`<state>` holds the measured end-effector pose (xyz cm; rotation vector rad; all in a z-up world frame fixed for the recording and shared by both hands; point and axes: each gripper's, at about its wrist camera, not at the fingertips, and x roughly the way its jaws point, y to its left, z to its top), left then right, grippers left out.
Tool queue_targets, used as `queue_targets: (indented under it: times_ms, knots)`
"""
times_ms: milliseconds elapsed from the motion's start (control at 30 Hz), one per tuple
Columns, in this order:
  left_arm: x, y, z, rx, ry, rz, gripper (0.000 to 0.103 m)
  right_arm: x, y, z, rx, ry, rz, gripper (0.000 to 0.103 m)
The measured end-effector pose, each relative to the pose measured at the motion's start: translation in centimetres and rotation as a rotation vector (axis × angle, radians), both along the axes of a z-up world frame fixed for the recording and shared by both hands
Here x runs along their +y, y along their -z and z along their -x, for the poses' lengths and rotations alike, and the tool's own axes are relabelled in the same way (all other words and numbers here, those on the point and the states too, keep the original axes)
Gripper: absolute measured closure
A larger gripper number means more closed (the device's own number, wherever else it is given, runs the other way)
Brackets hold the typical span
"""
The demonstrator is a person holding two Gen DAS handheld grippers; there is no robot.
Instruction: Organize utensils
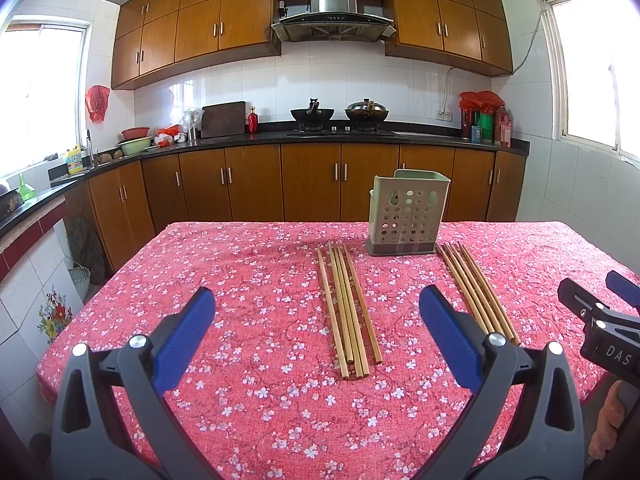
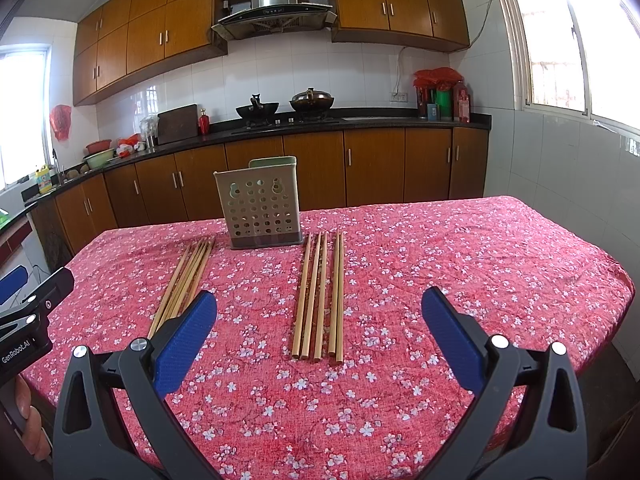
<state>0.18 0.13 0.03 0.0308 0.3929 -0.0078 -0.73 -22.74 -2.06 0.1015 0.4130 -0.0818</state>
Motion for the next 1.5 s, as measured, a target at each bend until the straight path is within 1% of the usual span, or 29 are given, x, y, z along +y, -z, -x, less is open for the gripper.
queue_targets:
  times_ms: [1100,1233,1300,1367,1467,1500]
  knots:
    - [0.2,-0.1,-0.2,0.003,-0.001,-0.002,0.004,0.1,0.0,-0.1,0.002,0.0,-0.001,0.002]
    - [0.9,0.2,-0.2,0.007,-0.009,-0.006,0.004,0.0,0.1,-0.1,0.007,-0.001,-0.004,0.002]
    - [1.0,0.4,-0.4,0.019,-0.012,-0.005,0.004,0.0,0.2,-0.2,0.014,-0.005,-0.008,0.002]
    - [0.6,0.9,-1.5,0.041,-0.01,0.001,0.004,-0.4,0.4,-0.7,0.032,-0.005,-0.016,0.002]
    - [1.5,1.3,-3.2,0.102,-0.039,0.004,0.004,-1.4,0.9,-2.2,0.071,0.019,-0.019,0.002]
    - [2.0,1.6,-4.0,0.127,-0.047,0.007,0.004,-2.0,1.2,-3.0,0.096,0.034,-0.027,0.002]
